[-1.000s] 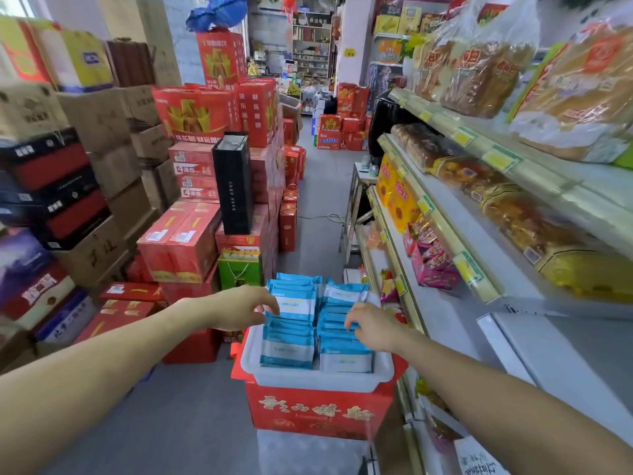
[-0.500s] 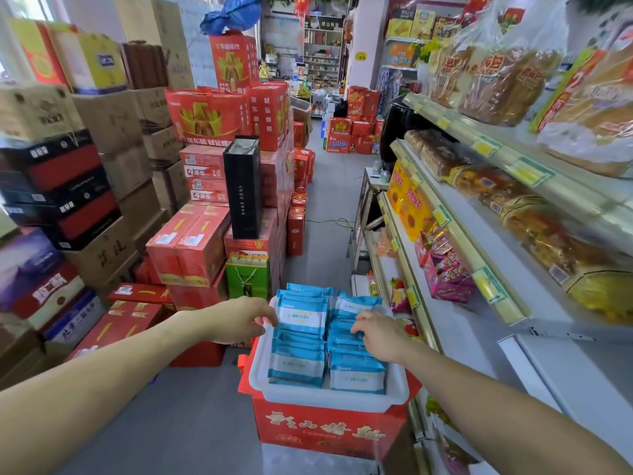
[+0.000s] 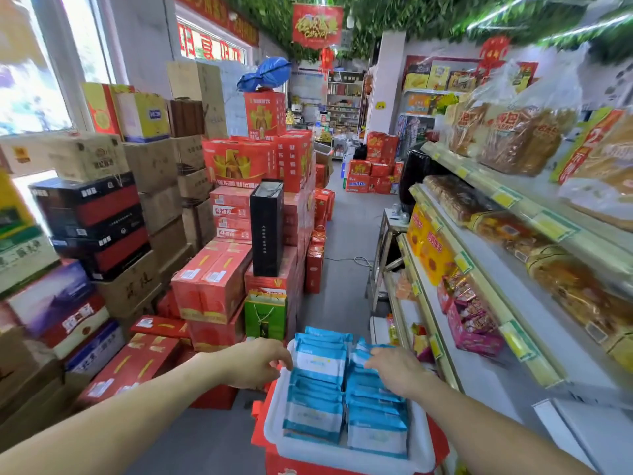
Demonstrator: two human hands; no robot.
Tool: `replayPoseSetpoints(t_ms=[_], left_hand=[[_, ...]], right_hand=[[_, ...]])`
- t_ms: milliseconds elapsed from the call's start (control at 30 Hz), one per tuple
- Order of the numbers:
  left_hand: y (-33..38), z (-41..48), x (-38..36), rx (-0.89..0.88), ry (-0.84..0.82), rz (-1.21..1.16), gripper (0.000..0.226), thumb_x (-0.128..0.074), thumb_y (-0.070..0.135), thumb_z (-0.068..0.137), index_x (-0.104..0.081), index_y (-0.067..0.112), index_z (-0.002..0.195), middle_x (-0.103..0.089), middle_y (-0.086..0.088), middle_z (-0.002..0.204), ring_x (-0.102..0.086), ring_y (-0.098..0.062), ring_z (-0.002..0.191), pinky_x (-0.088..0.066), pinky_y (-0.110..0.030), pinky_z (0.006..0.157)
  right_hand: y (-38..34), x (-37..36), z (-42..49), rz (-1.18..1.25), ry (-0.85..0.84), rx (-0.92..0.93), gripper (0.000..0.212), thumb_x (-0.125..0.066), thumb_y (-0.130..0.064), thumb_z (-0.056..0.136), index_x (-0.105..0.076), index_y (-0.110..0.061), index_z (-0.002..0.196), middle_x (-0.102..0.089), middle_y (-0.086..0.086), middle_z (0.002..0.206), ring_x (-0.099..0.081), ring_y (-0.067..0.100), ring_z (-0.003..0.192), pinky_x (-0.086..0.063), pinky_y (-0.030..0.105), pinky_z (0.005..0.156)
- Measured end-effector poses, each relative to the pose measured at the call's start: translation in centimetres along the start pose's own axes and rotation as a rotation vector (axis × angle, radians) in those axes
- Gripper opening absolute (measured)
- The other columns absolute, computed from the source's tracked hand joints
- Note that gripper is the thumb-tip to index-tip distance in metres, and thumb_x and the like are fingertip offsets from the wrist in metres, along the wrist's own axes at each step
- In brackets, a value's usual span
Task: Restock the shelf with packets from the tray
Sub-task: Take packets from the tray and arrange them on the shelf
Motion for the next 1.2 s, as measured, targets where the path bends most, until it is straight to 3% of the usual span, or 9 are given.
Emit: replayPoseSetpoints(t_ms=[267,433,633,800,967,1100,1200], left_hand=[[4.3,5.7,-2.6,-0.088,-0.076,-0.025,0.033,-0.054,0.019,0.1,-0.066,0.028,0.13,-0.06,0.003,0.134,-0.06,-0.017,0.119,-0.048,-0.037,0.103],[8.0,11.4,-5.6,-0.177,-0.097,0.003,0.036,-0.058,0.015,0.096,-0.069,0.027,0.129,-0.062,-0.002,0.134,-0.059,-0.024,0.12,-0.047,-0.036,0.101],[9.3,16.2,-7.9,-0.227,-0.148,0.042,0.042,-0.056,0.02,0.102,-0.059,0.036,0.14,-0.05,0.0,0.148,-0.053,-0.026,0.132,-0.044,-0.043,0.111],[10.0,17.8,-9.4,-0.278,-0.254,0.089,0.047,-0.054,0.019,0.104,-0.052,0.037,0.148,-0.05,0.002,0.153,-0.05,-0.024,0.138,-0.04,-0.042,0.117],[10.3,17.7,-10.5,-0.325,-0.234,0.199,0.057,-0.052,0.02,0.105,-0.035,0.046,0.153,-0.046,-0.001,0.152,-0.058,-0.032,0.124,-0.048,-0.05,0.108],[10.6,16.8,-10.5,-0.394,-0.181,0.283,0.079,-0.048,0.007,0.103,-0.012,0.056,0.153,-0.044,-0.007,0.148,-0.063,-0.038,0.11,-0.055,-0.055,0.095],[11.2,15.7,-9.6,-0.495,-0.171,0.383,0.083,-0.045,0.005,0.104,-0.007,0.063,0.15,-0.036,-0.013,0.152,-0.063,-0.045,0.108,-0.053,-0.058,0.091]], right_hand=[[3.2,7.0,-4.1,0.249,0.084,0.054,0.043,-0.053,-0.005,0.094,-0.067,-0.039,0.115,-0.06,-0.014,0.124,-0.059,0.014,0.117,-0.051,0.04,0.095],[4.3,10.2,-8.3,0.353,0.125,0.036,0.033,-0.061,-0.008,0.096,-0.07,-0.035,0.112,-0.061,-0.014,0.122,-0.055,0.007,0.113,-0.045,0.029,0.093],[6.4,10.8,-12.1,0.403,0.097,-0.051,0.032,-0.063,-0.012,0.096,-0.067,-0.043,0.107,-0.054,-0.027,0.111,-0.047,-0.001,0.105,-0.042,0.029,0.086],[8.0,11.2,-14.4,0.4,0.083,-0.127,0.03,-0.064,-0.013,0.097,-0.068,-0.04,0.111,-0.057,-0.019,0.116,-0.05,0.004,0.11,-0.046,0.035,0.094],[9.0,10.8,-15.9,0.395,0.062,-0.163,0.033,-0.065,-0.013,0.095,-0.068,-0.043,0.11,-0.058,-0.017,0.118,-0.055,0.009,0.113,-0.049,0.04,0.097],[8.6,10.8,-16.7,0.376,0.058,-0.153,0.033,-0.063,-0.011,0.096,-0.07,-0.038,0.113,-0.06,-0.017,0.118,-0.054,0.007,0.115,-0.046,0.035,0.096],[8.3,11.1,-17.1,0.39,0.064,-0.163,0.032,-0.063,-0.013,0.096,-0.068,-0.041,0.112,-0.058,-0.019,0.119,-0.054,0.007,0.116,-0.048,0.037,0.096]])
Point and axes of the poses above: each hand's wrist, its own z-axis towards the middle knuckle, its own x-axis out of the back of the hand, y = z × x, the point moved 3 cm from there along z, towards the middle knuckle
